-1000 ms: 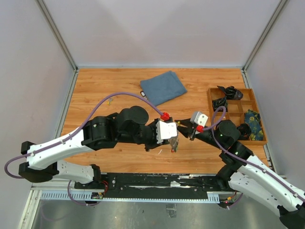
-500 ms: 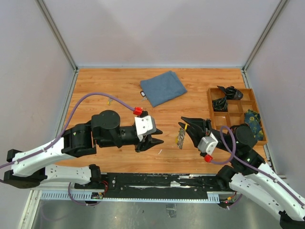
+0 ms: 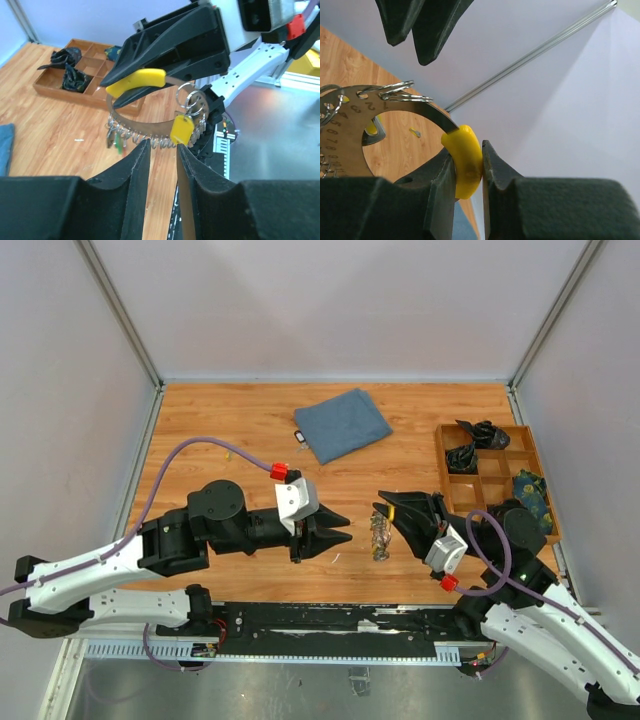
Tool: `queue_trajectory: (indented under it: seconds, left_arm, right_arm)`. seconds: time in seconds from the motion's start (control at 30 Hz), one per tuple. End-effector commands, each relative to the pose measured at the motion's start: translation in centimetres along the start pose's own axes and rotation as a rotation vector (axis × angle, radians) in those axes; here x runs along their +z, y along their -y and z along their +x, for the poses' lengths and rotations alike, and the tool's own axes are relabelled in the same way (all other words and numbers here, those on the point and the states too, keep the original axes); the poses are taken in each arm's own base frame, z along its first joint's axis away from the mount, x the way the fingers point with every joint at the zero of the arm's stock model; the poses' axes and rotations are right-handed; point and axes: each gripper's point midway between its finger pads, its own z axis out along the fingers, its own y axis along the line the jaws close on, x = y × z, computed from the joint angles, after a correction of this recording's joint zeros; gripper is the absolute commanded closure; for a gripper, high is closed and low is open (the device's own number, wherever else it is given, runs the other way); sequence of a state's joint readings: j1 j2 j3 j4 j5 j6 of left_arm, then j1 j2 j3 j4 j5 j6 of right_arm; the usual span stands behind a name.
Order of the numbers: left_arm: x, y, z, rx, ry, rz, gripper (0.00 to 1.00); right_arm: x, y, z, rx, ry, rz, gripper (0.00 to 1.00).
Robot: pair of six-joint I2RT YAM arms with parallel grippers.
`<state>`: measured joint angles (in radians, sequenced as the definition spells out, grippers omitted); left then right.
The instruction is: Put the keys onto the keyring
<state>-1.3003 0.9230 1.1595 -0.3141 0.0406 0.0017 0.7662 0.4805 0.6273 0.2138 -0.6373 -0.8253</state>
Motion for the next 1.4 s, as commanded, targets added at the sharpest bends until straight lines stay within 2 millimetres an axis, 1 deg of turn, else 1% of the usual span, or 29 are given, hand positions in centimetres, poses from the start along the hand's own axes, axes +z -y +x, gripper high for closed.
queue_trajectory:
  seconds: [0.0, 0.03, 0.17, 0.3, 0.43, 0.63, 0.87, 1.1, 1.37]
  left_arm:
    - [-0.3, 1.7, -2.7, -0.025, 0.122, 0.08, 0.7]
    - [-0.3, 1.9, -2.5, -0.029, 0.127, 0.095, 0.74]
    - [-0.2, 3.2, -2.3, -0.053, 0.174, 0.167, 0.8]
    - [0.3, 4.5, -1.5, -0.092, 0.201, 0.237, 0.83]
    - [1.0, 5.1, -1.0, -0.121, 0.231, 0.274, 0.83]
    - [1.8, 4.8, -0.8, -0.123, 0.252, 0.257, 0.79]
    - [2.0, 4.3, -1.0, -0.123, 0.269, 0.233, 0.77]
    - [2.6, 4.7, -0.7, -0.136, 0.262, 0.254, 0.77]
    - [3.6, 4.9, 0.3, -0.157, 0.233, 0.268, 0.78]
  right_arm:
    - [0.2, 1.4, -1.1, 0.077, 0.015, 0.044, 0.88]
    - [0.1, 1.4, -0.9, 0.096, 0.002, 0.051, 0.88]
    - [-0.1, 1.2, -0.6, 0.125, -0.012, 0.062, 0.89]
    - [-0.1, 1.0, -0.6, 0.133, -0.006, 0.056, 0.88]
    - [0.0, 0.8, -0.8, 0.127, 0.006, 0.041, 0.88]
    - [-0.1, 0.2, -1.1, 0.103, 0.026, 0.019, 0.88]
    - [-0.3, -0.2, -1.5, 0.079, 0.048, 0.004, 0.88]
    - [-0.2, -0.1, -1.8, 0.067, 0.059, 0.0, 0.88]
    - [-0.3, -0.1, -2.0, 0.06, 0.066, 0.001, 0.88]
